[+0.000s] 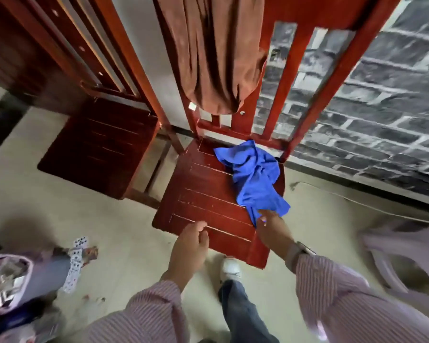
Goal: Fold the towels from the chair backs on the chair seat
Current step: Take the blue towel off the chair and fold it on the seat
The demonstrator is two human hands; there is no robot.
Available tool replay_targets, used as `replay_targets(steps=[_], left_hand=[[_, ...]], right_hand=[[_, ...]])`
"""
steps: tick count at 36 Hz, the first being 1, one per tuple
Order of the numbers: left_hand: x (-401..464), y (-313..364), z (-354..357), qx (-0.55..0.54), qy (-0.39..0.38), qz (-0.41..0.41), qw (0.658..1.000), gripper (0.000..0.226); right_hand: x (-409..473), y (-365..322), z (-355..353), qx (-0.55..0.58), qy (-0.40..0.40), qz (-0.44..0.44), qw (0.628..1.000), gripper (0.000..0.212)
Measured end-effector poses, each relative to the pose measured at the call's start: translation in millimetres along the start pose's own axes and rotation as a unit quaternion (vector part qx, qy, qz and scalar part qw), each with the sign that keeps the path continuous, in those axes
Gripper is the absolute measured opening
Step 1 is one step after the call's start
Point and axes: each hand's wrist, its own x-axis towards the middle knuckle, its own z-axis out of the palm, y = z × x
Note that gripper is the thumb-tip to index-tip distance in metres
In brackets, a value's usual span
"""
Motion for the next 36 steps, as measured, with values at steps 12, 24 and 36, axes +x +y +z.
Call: replay_targets(steps=[12,24,36], left_hand=[[50.5,-27.4,5.5,-0.007,-0.028,-0.017,0.999,0.028],[91.2,12.6,-15.4,0.033,-0.105,0.148,0.983,0.056],[68.9,140.6,-44.9,0.073,-0.237,0.450,0.858,0.029]], right_hand=[[111.6,-18.7,42.4,-0.153,0.153,0.056,0.975,0.076],[62.6,-20.0,0.8,0.324,0.222,0.071,0.917,0.017],[-87.0,-55.4,-101.7,0.291,0.222,-0.026,0.930,0.010]])
